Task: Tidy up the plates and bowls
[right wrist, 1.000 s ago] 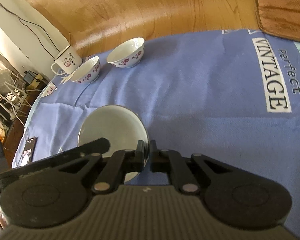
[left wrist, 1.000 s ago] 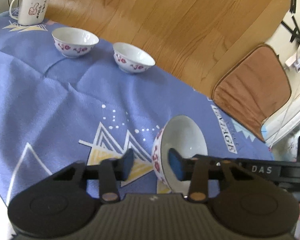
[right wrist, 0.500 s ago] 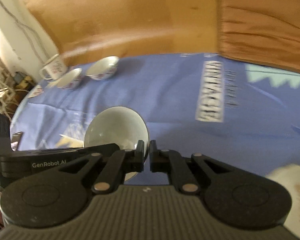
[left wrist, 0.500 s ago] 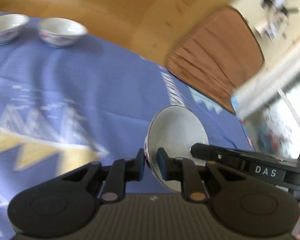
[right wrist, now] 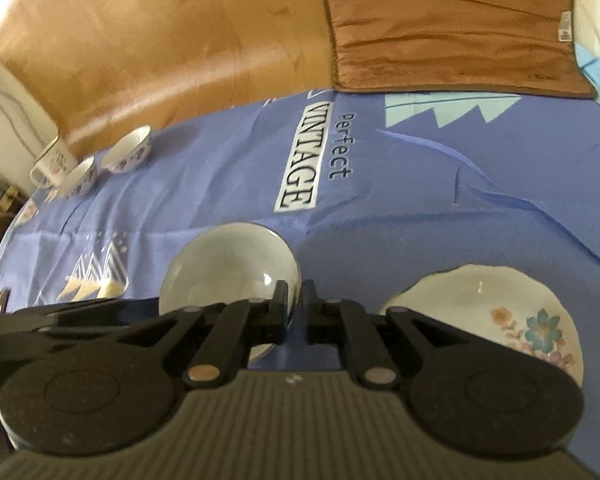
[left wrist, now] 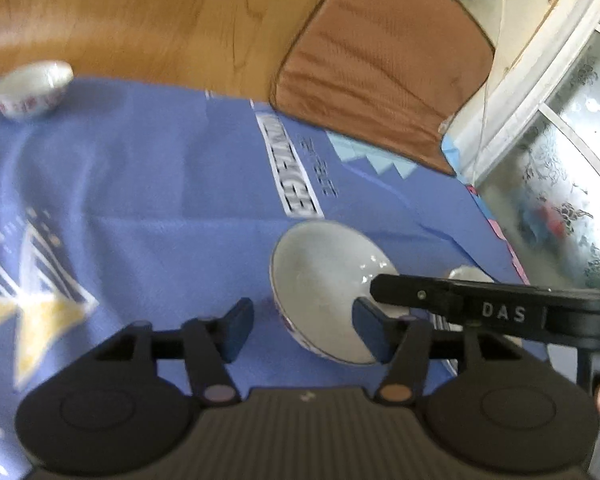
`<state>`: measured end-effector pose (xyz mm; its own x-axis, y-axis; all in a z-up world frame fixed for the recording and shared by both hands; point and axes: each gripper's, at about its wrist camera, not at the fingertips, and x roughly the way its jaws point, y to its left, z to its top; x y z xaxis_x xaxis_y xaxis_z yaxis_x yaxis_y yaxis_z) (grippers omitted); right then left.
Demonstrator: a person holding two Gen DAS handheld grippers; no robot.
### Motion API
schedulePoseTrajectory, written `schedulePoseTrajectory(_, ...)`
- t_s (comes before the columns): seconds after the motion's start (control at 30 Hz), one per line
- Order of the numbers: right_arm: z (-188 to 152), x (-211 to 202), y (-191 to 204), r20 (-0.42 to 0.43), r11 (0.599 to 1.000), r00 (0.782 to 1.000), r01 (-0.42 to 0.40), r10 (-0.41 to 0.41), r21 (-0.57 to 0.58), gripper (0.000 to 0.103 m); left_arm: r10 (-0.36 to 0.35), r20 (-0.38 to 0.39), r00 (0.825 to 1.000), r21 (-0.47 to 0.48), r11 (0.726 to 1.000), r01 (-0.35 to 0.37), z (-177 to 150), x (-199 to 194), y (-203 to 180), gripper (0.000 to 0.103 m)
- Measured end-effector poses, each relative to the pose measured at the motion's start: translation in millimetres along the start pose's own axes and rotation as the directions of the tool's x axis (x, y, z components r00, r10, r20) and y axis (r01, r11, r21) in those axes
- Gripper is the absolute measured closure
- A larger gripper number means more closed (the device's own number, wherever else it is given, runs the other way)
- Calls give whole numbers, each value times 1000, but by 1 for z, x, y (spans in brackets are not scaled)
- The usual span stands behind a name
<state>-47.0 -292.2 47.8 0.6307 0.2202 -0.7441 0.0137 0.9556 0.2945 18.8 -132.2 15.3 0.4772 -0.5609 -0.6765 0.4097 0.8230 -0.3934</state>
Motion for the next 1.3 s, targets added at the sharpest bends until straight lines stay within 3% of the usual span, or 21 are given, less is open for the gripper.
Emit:
schedulePoseTrajectory(0.07,1,-3,3,31,1000,999,9,-9,-10,87,17,33,999,19,1000,-18,1,-12,3,46)
schedulePoseTrajectory(0.17,3,-14,11,113,998,993,47,-41,-51,71,49,103,993,26,998,-52,1,-36,14,44)
schedulePoseTrajectory(0.27,6,-30,22,222,991,973,87,-63,-99,69,111,189,976,-2,994,-113,0,-59,35,44)
schedulePoseTrajectory(0.37,9,-39,34,291,989,956,72,-32,-129,69,197,252,947,-46,980,-191,0,-75,61,44)
schedulePoseTrajectory(0.5,10,-35,63,295,980,955,21,39,-196,69,356,304,884,-81,934,-348,-2,-86,95,44)
schedulePoseTrajectory(0.6,6,-18,88,250,968,963,-37,100,-246,69,416,304,857,-114,909,-401,-5,-92,121,44)
schedulePoseTrajectory(0.7,0,3,112,196,957,970,-88,146,-278,69,456,292,841,-157,890,-428,-10,-93,146,44)
schedulePoseTrajectory(0.83,-10,30,136,131,952,973,-149,189,-268,69,492,265,829,-211,869,-448,-22,-97,174,44)
schedulePoseTrajectory(1.0,-23,61,154,91,954,975,-174,201,-245,69,485,289,825,-213,873,-438,-28,-97,177,44)
schedulePoseTrajectory(1.3,-35,86,157,125,971,976,-155,180,-183,69,469,309,827,-223,881,-416,-31,-100,179,44)
